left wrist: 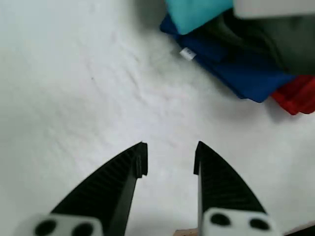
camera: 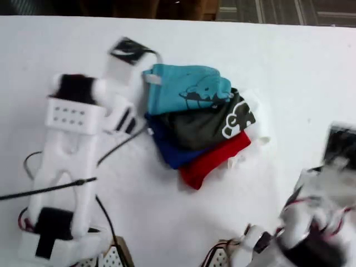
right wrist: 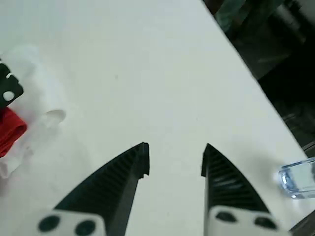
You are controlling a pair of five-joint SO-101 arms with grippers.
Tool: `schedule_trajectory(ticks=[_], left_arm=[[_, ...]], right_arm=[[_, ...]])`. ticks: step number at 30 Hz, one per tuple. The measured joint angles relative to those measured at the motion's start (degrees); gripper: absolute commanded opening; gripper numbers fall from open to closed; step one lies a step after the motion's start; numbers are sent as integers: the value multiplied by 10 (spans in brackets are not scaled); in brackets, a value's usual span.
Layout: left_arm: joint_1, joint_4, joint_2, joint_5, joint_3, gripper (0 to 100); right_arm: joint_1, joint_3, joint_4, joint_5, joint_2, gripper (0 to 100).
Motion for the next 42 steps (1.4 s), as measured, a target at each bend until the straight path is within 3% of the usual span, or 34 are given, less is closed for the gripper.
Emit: schedule_trajectory(ticks=[6,16,21,29,34,42], left_arm=[[44,-7,150,58,-88,181],[127,-1,403,71,-345,181],[177,-3,491,57,-389,181],[178,-4,649,-4,-426,170],[178,3,694,-4,-496,22],[182,3,718,47,-551,24]], right_arm=[[-5,-131,46,-17,182,228],[-6,-140,47,-20,102,228],[-4,-140,47,-20,91,228],[-4,-140,47,-20,91,227],[-6,-140,47,-20,91,227],[-5,-68,47,-20,91,227]])
